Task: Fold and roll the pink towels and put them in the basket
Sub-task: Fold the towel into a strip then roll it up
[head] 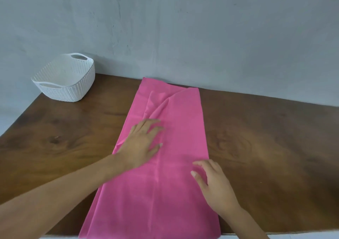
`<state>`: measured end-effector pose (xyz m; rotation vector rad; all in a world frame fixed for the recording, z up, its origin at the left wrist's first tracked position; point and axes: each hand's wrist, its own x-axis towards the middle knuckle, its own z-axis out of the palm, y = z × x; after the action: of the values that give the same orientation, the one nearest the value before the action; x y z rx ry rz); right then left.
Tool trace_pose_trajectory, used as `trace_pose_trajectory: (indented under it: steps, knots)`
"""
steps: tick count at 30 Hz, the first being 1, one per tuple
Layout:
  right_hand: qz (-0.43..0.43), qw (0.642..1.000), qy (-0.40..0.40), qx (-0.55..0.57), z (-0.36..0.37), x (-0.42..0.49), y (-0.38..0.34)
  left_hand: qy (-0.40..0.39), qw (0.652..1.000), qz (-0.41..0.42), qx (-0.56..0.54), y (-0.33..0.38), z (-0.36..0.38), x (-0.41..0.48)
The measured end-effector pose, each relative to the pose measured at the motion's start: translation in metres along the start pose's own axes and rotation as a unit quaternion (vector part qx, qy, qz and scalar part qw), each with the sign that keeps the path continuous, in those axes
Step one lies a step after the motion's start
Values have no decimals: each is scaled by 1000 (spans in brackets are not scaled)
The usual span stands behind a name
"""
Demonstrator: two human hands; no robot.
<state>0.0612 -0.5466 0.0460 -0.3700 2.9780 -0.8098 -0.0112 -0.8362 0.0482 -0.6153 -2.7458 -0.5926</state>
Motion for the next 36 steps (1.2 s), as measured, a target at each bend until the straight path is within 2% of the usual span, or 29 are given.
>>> trace_pose_trajectory:
  steps: [3, 7, 15, 20, 23, 29, 36]
  knots:
    - [9, 1000, -5, -1, 2, 6, -5, -38, 996, -81, 15, -17, -4, 35]
    - [15, 1000, -12, -4, 0, 19, -7, -121, 978, -170, -20, -30, 3, 61]
    - [2, 1000, -13, -23, -12, 57, -4, -203, 976, -84, 6, -21, 20, 58]
    - [-15, 999, -19, -40, -20, 92, -6, -144, 983, -109, -20, -32, 12, 74]
    - [-27, 999, -18, -39, -24, 115, -6, -105, 978, -172, -45, -53, 12, 98]
    - [-30, 999, -16, -37, -28, 154, -5, -78, 917, -368, -129, -74, 19, 147]
    - [-30, 999, -23, -37, -25, 191, -6, -53, 857, -465, -218, -87, 28, 192]
